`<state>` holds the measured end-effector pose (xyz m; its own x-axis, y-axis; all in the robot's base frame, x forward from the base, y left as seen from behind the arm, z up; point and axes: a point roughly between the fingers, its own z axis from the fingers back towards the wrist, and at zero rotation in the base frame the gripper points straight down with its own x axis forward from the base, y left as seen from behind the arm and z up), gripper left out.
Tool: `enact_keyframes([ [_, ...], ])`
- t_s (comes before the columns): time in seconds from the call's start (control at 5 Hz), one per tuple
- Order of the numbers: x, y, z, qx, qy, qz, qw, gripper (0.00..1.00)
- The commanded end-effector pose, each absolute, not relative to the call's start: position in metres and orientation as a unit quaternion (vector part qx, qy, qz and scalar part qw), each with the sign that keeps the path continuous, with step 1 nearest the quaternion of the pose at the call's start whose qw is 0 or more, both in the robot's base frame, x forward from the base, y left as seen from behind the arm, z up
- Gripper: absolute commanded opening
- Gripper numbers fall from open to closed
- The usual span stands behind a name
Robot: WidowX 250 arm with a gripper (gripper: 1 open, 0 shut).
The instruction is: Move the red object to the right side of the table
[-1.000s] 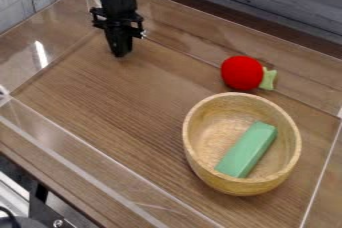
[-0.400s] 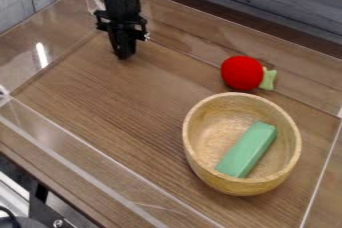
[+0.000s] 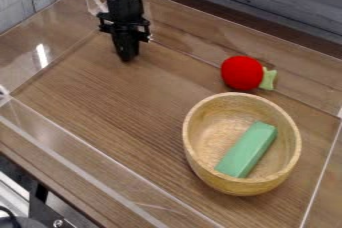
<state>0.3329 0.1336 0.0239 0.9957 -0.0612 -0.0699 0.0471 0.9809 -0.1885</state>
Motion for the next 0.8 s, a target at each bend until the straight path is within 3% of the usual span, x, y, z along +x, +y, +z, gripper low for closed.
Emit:
enact_keyframes([
  [0.0, 0.343, 0.132, 0.046, -0.085, 0.012, -0.034, 0.996, 0.00],
  [0.6, 0.343, 0.112, 0.077, -0.099, 0.005, -0.047, 0.994, 0.00],
])
